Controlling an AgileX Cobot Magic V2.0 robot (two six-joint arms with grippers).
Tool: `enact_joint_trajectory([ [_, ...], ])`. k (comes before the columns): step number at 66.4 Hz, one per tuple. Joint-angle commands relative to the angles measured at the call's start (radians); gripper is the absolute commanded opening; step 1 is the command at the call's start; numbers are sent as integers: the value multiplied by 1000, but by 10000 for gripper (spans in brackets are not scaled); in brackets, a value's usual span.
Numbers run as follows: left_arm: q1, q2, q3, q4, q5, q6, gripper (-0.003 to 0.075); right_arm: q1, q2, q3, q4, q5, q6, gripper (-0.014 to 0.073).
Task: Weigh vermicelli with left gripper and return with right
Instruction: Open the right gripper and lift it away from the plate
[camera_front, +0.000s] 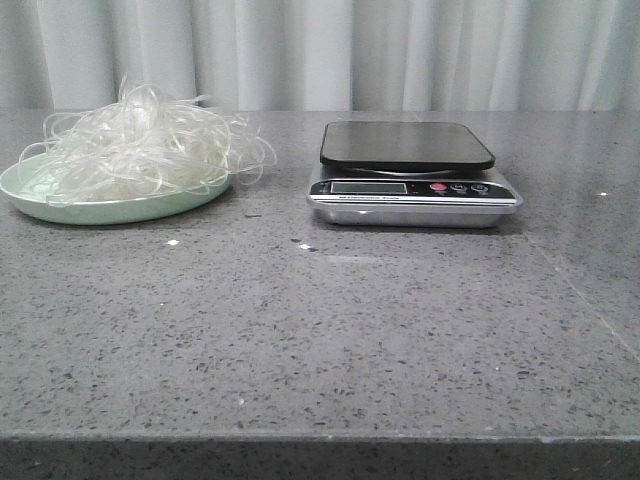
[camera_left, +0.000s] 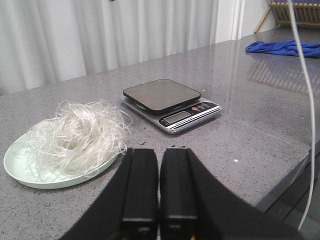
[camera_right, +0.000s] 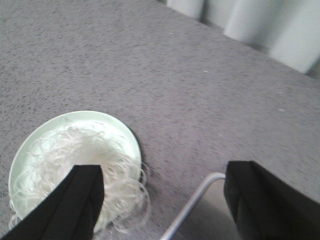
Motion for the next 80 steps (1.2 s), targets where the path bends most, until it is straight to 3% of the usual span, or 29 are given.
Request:
enact_joint_trajectory([
  [1,4,13,-24,-9,-76,-9,128,-31,-139,66,-12,-74,-13,599],
  [20,4,13,-24,-9,-76,-9,128,-68,-458,495,-21,-283,-24,599],
  [35,4,13,-24,-9,-76,-9,128,-74,-806,915,-31,-481,-24,599],
  [49,4,13,-24,-9,-76,-9,128,-74,-1147,1255,-32,-570,-23,599],
  [65,4,13,-24,-9,-76,-9,128,-74,-1503,1539,-31,-597,-22,599],
  [80,4,13,-24,-9,-76,-9,128,-74,-1762,1703,-31,-648,-22,598],
])
